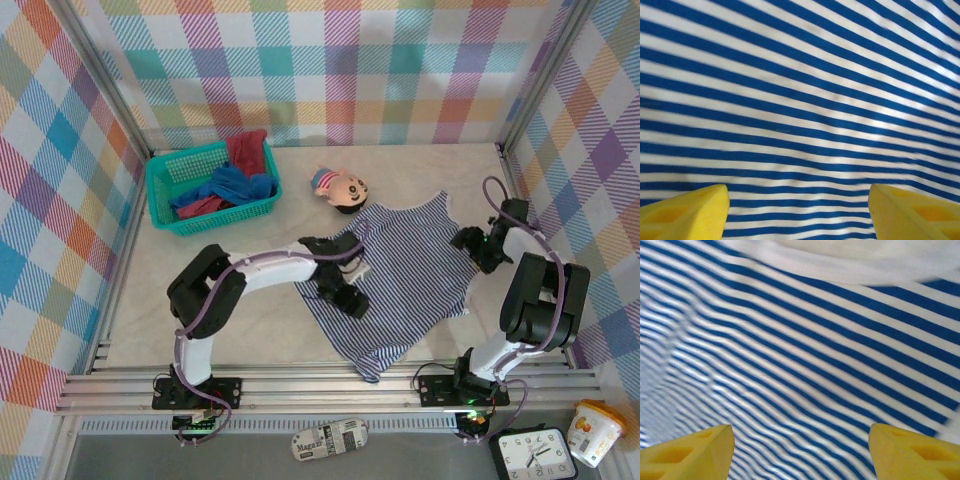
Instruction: Fold and stack the tank tops
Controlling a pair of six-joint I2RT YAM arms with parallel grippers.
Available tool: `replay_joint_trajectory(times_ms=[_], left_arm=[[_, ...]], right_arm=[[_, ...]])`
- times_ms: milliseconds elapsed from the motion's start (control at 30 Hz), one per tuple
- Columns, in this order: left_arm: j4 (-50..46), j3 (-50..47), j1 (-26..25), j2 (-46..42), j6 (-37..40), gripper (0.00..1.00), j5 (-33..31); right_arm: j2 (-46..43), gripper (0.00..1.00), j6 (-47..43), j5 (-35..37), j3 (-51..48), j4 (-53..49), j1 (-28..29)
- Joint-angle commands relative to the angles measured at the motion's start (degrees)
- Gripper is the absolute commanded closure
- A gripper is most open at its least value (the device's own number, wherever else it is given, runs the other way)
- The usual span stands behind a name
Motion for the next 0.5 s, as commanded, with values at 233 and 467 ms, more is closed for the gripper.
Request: replay_joint_trajectory(times_ms=[233, 467], left_arm=[[3.75, 1.72, 14.61, 0.48, 1.84, 0.29, -3.11], [4.77, 3.46, 19.69, 3.98, 2.92, 0.29, -1.28]], right_arm=[[5.61, 0.32, 3.79, -6.11, 7.5, 6.27, 14.61], [14.08, 0.57, 7.87, -6.01, 15.64, 11.07, 22.62]])
